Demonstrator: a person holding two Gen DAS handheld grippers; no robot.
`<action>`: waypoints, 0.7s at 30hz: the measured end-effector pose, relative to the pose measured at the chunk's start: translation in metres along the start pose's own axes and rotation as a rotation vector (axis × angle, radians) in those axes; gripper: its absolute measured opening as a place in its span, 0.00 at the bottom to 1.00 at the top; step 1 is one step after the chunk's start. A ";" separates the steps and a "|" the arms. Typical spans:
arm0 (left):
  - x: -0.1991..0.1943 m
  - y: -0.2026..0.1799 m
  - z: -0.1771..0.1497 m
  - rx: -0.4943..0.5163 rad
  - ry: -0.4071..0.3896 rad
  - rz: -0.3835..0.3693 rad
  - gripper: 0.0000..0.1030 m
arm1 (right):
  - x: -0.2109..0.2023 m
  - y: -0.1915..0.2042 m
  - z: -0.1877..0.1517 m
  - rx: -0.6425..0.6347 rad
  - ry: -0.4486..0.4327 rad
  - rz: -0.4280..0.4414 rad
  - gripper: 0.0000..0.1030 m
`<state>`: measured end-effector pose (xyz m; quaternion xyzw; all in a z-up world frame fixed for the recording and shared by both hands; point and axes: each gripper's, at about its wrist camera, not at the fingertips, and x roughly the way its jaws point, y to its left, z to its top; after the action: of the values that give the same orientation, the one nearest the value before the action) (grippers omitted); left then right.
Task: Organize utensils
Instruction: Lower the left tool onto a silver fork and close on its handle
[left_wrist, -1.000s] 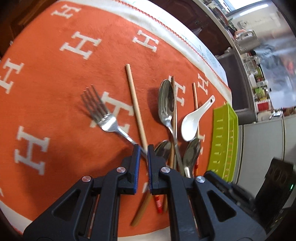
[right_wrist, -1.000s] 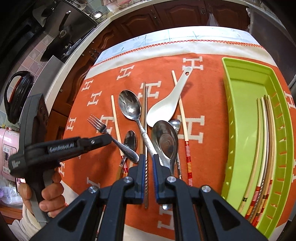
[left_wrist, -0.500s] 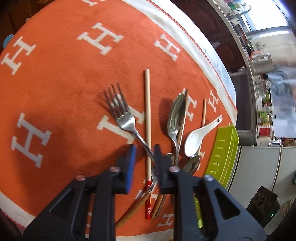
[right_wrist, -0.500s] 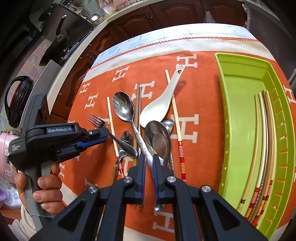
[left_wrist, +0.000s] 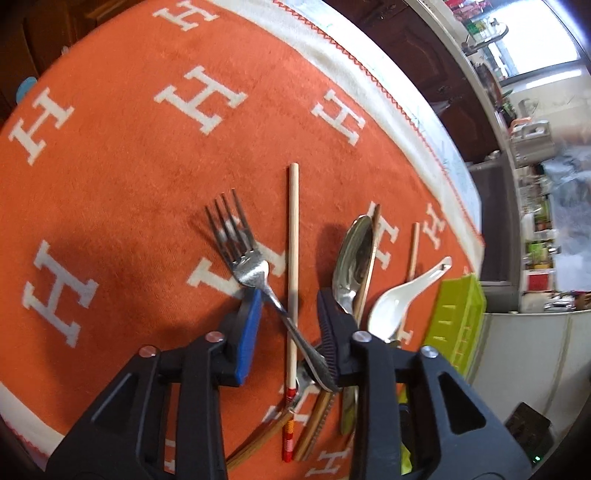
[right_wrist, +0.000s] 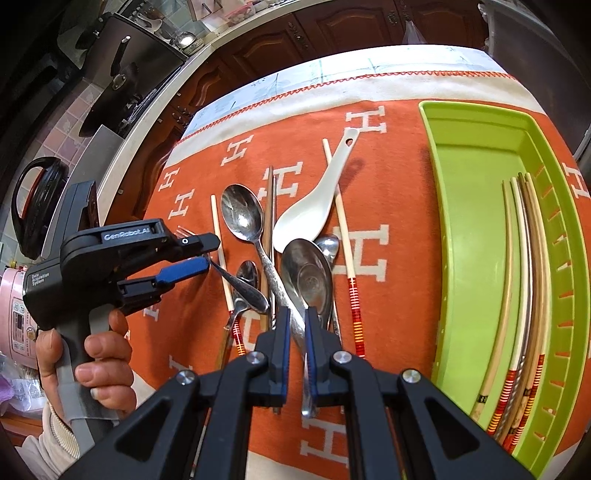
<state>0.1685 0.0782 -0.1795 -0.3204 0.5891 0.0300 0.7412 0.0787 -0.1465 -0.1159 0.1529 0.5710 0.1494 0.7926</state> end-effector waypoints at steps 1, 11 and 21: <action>0.001 -0.002 0.000 0.007 -0.003 0.016 0.13 | 0.000 0.000 0.000 0.000 0.000 -0.002 0.07; -0.003 -0.022 -0.003 0.130 -0.009 0.144 0.03 | -0.003 -0.003 -0.002 0.001 -0.011 -0.012 0.07; -0.027 -0.019 -0.008 0.227 0.013 0.125 0.00 | 0.001 0.001 -0.002 -0.014 -0.002 -0.002 0.07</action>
<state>0.1613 0.0680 -0.1477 -0.1973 0.6122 0.0072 0.7657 0.0774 -0.1449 -0.1165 0.1471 0.5692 0.1523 0.7945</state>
